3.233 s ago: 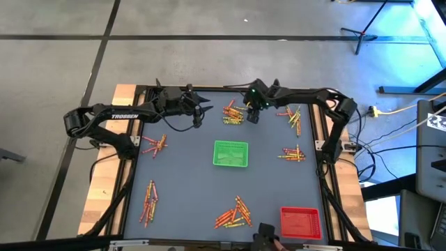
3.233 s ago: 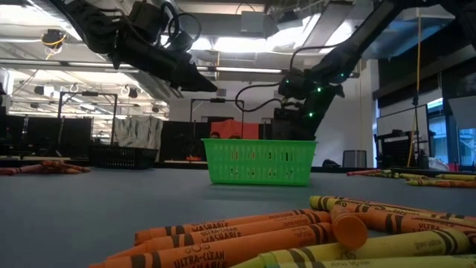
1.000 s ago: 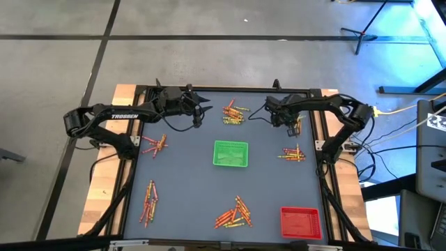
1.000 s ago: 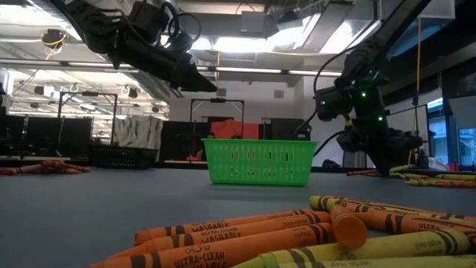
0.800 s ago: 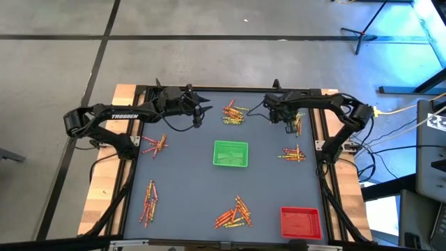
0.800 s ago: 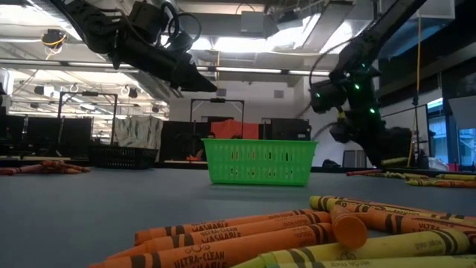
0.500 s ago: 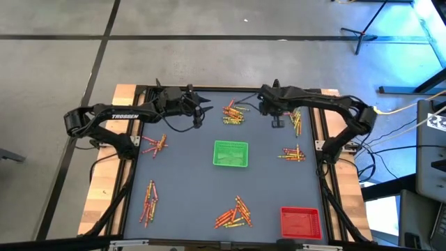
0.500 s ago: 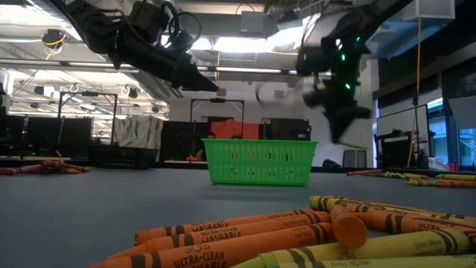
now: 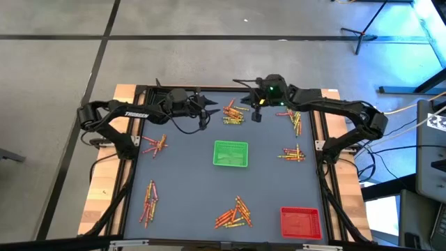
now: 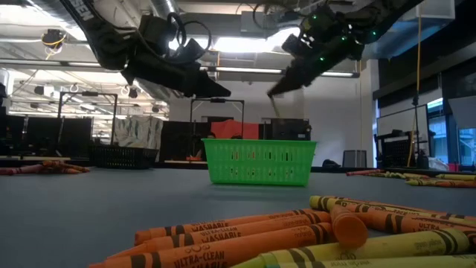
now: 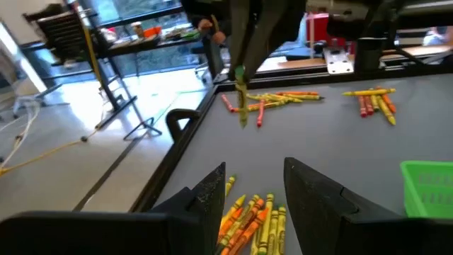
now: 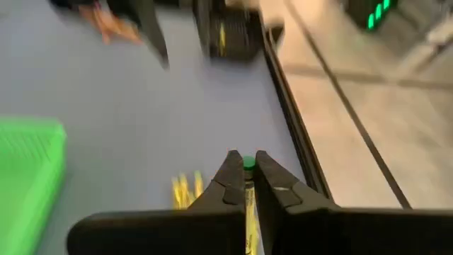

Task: Sort crayons
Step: Put the green crayon into the black bin, then put the red crayon into the green bin

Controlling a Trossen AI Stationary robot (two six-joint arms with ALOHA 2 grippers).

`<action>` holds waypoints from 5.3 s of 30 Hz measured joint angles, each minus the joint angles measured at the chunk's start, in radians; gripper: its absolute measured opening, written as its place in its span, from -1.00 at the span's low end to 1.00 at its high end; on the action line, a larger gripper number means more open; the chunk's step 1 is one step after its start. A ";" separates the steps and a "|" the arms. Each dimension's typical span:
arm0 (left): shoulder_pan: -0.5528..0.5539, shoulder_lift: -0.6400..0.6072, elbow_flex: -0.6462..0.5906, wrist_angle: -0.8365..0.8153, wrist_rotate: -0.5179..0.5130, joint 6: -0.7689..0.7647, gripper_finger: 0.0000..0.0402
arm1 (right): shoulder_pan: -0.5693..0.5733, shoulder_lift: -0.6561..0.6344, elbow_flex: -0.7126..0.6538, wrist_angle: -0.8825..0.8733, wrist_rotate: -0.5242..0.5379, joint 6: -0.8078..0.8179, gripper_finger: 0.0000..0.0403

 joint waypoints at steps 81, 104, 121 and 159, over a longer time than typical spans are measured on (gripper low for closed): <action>0.296 -0.239 0.069 -0.930 -0.693 0.292 -0.97 | 0.180 -0.391 -0.108 -0.582 0.608 0.210 -0.08; 0.394 -0.138 0.070 -1.022 -0.689 0.129 -0.58 | 0.180 -0.391 -0.108 -0.596 0.608 0.213 -0.08; 0.248 -0.292 0.091 -0.640 -0.044 0.013 -0.41 | 0.021 -0.283 -0.108 -0.622 0.550 0.228 -0.08; -0.011 -0.057 0.090 -0.271 0.018 0.064 -0.41 | -0.260 0.193 -0.104 -0.616 0.477 -0.188 -0.22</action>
